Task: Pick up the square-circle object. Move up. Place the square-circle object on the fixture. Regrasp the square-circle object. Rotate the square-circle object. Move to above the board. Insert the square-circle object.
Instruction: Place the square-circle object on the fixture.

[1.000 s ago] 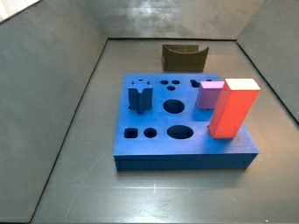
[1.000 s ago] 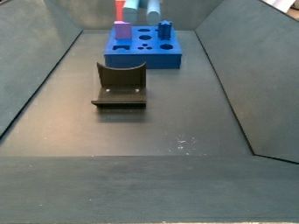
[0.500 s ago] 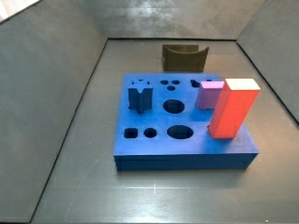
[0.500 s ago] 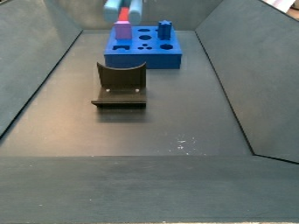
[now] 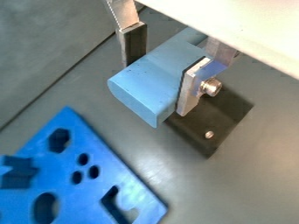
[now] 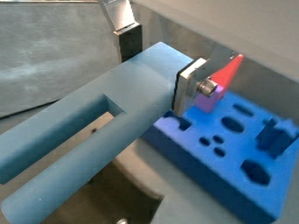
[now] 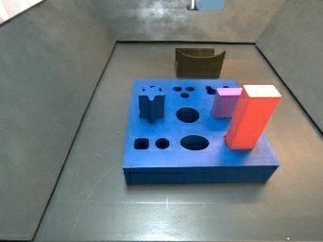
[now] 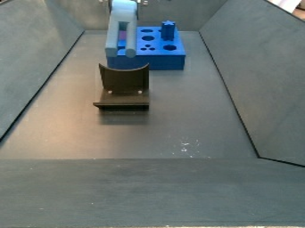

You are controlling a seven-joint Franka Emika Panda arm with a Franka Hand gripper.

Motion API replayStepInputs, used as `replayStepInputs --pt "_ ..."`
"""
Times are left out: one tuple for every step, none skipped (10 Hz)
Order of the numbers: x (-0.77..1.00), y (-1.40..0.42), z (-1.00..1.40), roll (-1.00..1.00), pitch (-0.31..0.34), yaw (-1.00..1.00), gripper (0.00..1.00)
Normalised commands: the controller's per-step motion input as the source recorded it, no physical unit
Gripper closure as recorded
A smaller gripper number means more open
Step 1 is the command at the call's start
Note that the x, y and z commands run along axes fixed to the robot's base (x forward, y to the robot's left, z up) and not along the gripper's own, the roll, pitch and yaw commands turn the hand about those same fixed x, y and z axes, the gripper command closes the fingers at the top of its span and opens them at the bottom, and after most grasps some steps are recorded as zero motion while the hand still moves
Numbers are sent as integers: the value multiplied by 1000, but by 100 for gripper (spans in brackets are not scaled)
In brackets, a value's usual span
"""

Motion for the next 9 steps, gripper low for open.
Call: replayStepInputs --pt "65 17 -49 -1000 157 -40 100" --pt "76 26 -34 -1000 166 -62 100" --pt "82 31 -28 -1000 173 -72 100" --pt "93 38 -27 -1000 184 -90 100" --pt "93 40 -23 -1000 194 -120 100" --pt "93 39 -20 -1000 201 -151 100" --pt "91 41 -20 -1000 205 -188 100" --pt "92 43 -23 -856 173 -225 100" --pt "94 46 -20 -677 133 -233 100"
